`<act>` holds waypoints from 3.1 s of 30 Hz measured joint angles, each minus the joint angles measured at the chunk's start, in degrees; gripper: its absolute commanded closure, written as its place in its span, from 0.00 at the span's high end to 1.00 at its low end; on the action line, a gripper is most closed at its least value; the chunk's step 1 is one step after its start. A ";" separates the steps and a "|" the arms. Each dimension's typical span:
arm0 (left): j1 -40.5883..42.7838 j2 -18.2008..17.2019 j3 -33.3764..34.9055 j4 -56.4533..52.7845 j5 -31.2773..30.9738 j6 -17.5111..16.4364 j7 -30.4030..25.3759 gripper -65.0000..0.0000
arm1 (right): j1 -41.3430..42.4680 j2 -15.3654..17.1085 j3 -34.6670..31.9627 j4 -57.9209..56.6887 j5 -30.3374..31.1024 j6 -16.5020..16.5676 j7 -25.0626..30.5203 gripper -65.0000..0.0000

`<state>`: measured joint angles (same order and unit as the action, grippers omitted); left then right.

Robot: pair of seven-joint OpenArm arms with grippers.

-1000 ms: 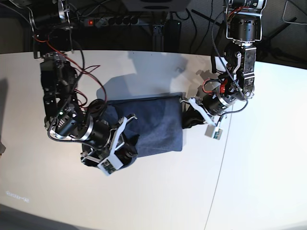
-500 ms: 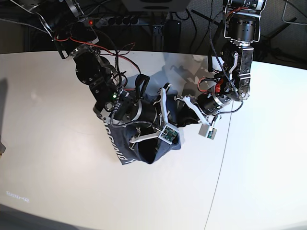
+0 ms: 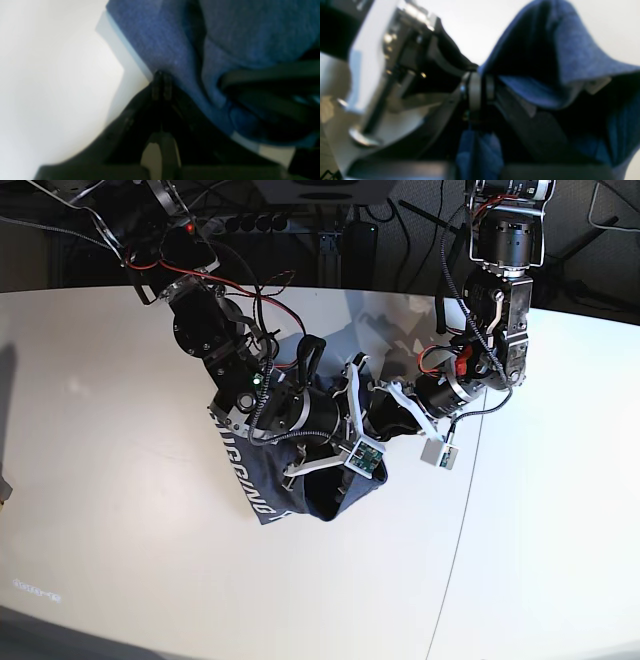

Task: Fold the T-shirt properly
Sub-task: 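Lift the strip end with the right gripper and fold it over the stack, then press and square the folded bundle with both grippers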

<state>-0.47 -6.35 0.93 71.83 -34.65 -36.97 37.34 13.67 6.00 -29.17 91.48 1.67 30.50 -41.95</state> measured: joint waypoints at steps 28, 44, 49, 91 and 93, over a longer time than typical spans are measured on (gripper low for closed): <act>0.81 -11.32 -8.07 -0.39 -12.55 -3.85 10.67 0.00 | 5.03 -2.27 -13.77 -4.00 -5.14 -0.07 2.34 0.30; 0.96 -12.87 -8.00 -0.39 -12.85 -3.85 10.67 0.00 | 4.92 -2.95 -12.70 -2.71 8.92 -0.04 3.98 0.21; 0.94 -13.05 -8.02 -0.46 -12.87 -3.85 10.64 0.00 | 6.05 -3.93 -4.94 -2.08 7.89 -0.07 4.24 0.00; 3.78 -12.26 -6.40 22.49 -15.39 -2.51 16.76 0.00 | 12.96 -1.95 9.42 -10.36 12.41 -0.04 3.67 0.00; 4.46 -10.82 -3.72 24.74 -14.67 -2.54 16.72 0.00 | 15.69 -2.49 9.42 -16.92 11.10 -0.04 4.11 0.00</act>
<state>3.99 -17.17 -2.79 96.57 -49.32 -39.51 54.06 29.36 3.51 -19.75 74.56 12.78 30.46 -37.85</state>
